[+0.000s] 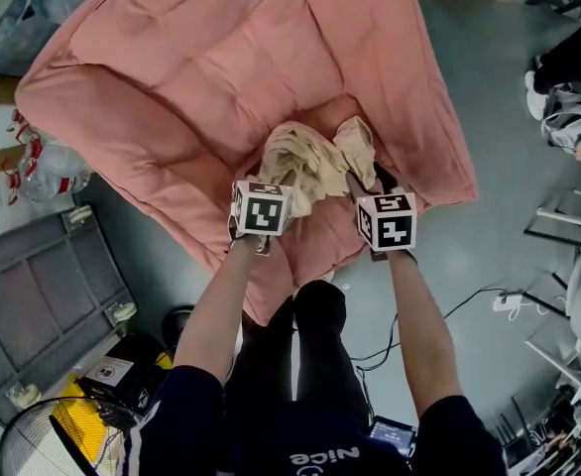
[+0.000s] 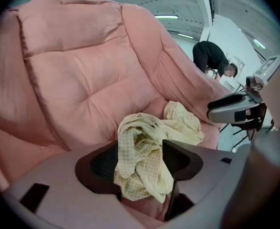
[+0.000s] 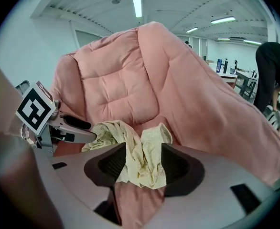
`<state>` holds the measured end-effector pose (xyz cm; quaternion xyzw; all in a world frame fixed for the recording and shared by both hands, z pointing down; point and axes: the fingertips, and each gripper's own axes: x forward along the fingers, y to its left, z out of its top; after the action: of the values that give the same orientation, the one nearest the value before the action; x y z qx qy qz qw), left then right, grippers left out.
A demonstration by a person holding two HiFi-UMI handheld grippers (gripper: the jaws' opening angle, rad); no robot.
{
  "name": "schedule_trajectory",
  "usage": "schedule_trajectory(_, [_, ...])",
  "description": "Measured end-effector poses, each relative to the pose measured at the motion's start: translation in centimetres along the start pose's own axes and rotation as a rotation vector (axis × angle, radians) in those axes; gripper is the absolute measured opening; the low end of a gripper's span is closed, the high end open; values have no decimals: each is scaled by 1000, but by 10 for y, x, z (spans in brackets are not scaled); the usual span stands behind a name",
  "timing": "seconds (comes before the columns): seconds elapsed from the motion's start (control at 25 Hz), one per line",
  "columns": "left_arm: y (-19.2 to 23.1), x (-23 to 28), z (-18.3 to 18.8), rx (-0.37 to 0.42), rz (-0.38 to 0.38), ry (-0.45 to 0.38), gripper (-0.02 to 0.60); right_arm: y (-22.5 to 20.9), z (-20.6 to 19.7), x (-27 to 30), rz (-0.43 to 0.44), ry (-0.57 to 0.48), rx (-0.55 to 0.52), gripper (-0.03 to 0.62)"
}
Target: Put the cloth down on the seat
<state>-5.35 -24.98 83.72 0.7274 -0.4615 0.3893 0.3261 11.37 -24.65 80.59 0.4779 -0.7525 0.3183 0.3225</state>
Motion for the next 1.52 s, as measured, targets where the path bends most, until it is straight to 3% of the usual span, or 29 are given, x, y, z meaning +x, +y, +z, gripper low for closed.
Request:
schedule_trajectory(0.4, [-27,-118,35,-80,-65,-139,313,36,39,-95,-22,-74,8,210])
schedule_trajectory(0.72, [-47,-219,60,-61,-137,-282,313,73,74,-180,-38,-187,9,210])
schedule_trajectory(0.96, [-59,-295,74,-60,-147,-401,313,92,101,-246,-57,-293,35,210])
schedule_trajectory(1.52, [-88,-434,81,-27,-161,-634,313,149,114,-365,-33,-428,-89,210])
